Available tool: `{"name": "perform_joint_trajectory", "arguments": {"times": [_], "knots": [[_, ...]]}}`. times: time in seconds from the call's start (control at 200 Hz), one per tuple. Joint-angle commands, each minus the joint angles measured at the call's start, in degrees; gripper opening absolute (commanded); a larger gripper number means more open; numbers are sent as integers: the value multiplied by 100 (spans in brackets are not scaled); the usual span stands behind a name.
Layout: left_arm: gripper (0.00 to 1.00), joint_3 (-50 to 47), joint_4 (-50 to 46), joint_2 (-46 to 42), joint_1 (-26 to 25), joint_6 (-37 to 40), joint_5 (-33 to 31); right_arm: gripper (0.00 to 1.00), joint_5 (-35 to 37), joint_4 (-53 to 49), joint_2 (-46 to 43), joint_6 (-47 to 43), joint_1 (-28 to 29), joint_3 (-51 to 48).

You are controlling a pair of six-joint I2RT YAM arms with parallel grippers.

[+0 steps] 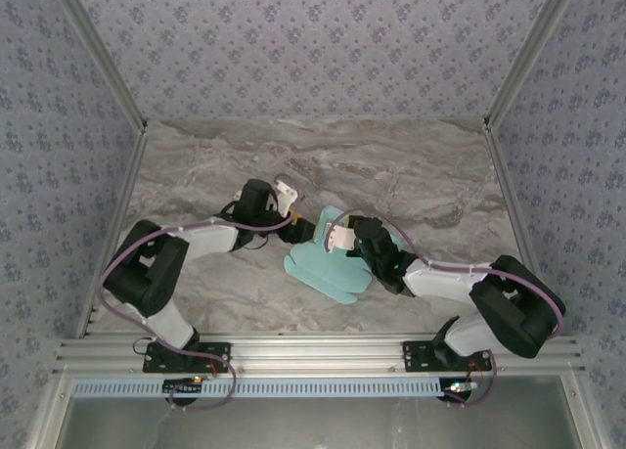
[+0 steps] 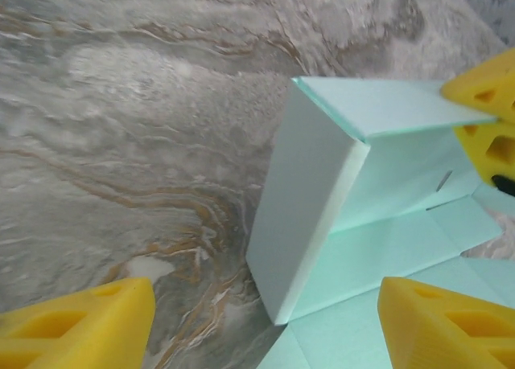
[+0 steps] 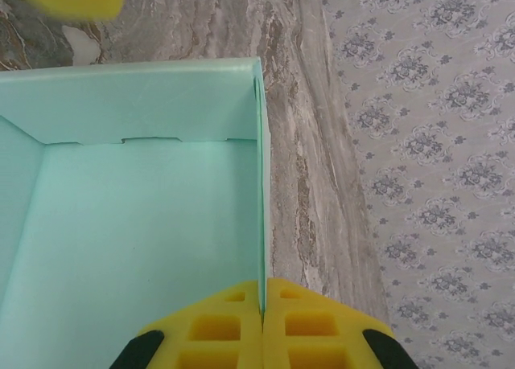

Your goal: Fold the paper box

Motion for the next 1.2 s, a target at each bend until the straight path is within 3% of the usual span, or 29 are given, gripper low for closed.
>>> {"name": "perform_joint_trajectory", "arguments": {"times": [0.0, 0.22, 0.455, 0.775, 1.194], "knots": [[71, 422, -3, 297, -185, 348, 115, 0, -86, -207, -82, 113, -28, 82], [57, 635, 226, 703, -358, 175, -30, 0, -93, -217, -91, 148, -48, 66], [42, 601, 535, 856, -538, 36, -643, 0, -86, -237, -73, 167, -59, 95], [31, 521, 539, 810, -761, 94, -1621, 0, -64, -242, -82, 200, -71, 98], [19, 486, 637, 810, -1039, -154, -2017, 0, -26, -246, -100, 238, -63, 98]]}}
